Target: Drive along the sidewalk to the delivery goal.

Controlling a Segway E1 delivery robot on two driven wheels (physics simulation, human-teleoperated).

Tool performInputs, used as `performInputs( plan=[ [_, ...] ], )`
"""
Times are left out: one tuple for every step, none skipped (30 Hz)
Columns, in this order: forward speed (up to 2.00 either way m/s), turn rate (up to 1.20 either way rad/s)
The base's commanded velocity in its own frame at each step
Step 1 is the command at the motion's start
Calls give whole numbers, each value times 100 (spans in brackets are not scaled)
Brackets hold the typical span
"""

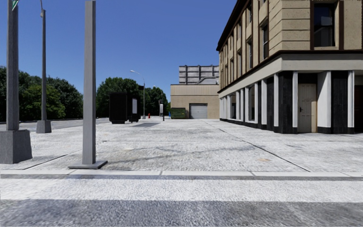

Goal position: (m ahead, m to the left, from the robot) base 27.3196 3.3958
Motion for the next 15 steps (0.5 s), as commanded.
performInputs(
  plan=[
    [180, 0],
    [180, 0],
    [180, 0],
    [180, 0],
    [180, 0],
    [180, 0],
    [180, 0],
    [180, 0],
    [180, 0],
    [180, 0],
    [180, 0],
    [180, 0],
    [180, 0],
    [180, 0],
    [180, 0]
  ],
)
